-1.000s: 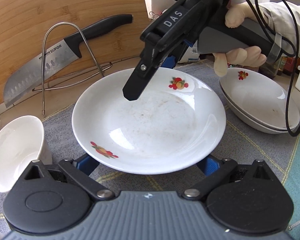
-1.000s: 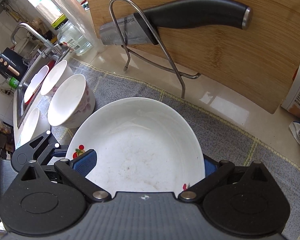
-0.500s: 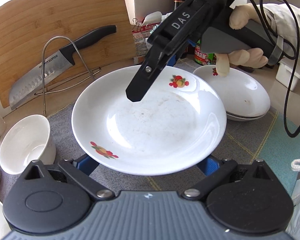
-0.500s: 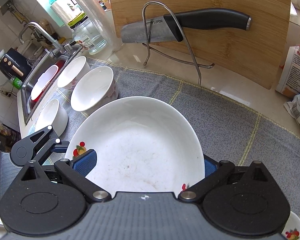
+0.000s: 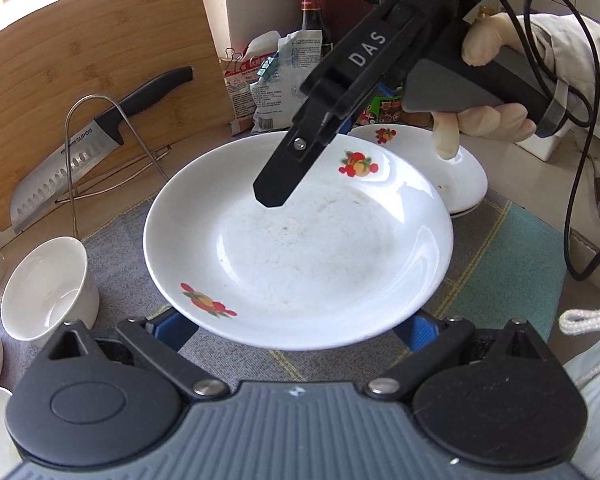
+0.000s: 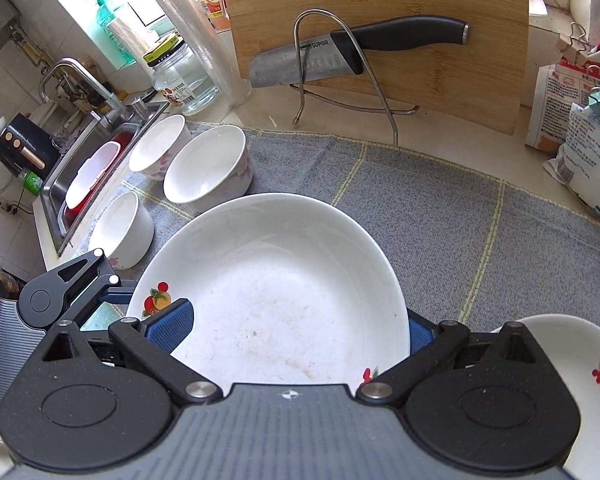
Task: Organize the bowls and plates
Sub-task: 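Carry the held plate with the right tool toward the plate stack, then lower the plate onto the stack and open the right tool, then withdraw the right tool and move the left tool toward the white bowls, then close the left tool on the rim of a plain white bowl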
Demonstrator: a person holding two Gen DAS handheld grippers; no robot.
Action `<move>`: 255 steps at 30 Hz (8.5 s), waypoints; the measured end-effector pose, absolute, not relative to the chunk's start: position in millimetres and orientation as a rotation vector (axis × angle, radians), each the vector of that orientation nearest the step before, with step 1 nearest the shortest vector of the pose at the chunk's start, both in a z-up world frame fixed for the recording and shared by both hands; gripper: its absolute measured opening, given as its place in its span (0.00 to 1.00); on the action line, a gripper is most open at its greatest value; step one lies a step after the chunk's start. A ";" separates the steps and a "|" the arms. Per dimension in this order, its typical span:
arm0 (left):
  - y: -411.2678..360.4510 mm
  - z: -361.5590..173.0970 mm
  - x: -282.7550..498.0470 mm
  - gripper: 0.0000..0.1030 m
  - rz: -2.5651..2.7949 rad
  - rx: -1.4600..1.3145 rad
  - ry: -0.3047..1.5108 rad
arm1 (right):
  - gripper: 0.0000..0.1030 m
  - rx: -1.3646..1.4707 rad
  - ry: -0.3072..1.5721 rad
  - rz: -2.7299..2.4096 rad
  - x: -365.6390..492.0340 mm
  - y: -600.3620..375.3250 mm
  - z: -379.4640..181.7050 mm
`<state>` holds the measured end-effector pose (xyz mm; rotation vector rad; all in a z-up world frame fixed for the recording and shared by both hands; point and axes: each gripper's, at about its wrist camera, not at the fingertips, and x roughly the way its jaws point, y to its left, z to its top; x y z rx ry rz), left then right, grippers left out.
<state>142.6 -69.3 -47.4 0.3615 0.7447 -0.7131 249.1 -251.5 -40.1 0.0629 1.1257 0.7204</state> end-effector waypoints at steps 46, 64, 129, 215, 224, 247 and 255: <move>-165.5 -54.9 145.2 0.98 -1.048 0.465 0.740 | 1.00 0.281 1.059 0.379 179.0 -386.1 -48.1; -183.2 -64.0 163.1 0.98 -1.077 0.468 0.762 | 1.00 0.306 1.086 0.335 192.2 -403.4 -64.7; -199.7 -80.8 192.5 0.97 -1.081 0.525 0.718 | 1.00 0.308 1.140 0.214 160.8 -410.2 -59.6; 76.0 -19.7 133.9 0.99 -0.476 0.155 0.655 | 1.00 -0.208 0.804 0.398 111.4 -117.6 -58.0; 153.8 -26.2 144.2 0.99 -0.418 0.113 0.725 | 1.00 -0.276 0.802 0.487 104.4 -37.2 -68.7; 196.1 -61.5 213.2 0.89 -0.453 0.180 0.902 | 1.00 -0.374 0.769 0.613 123.2 49.8 -92.0; 193.6 -65.3 220.3 0.77 -0.497 0.190 0.938 | 0.91 -0.398 0.765 0.644 127.2 58.6 -93.1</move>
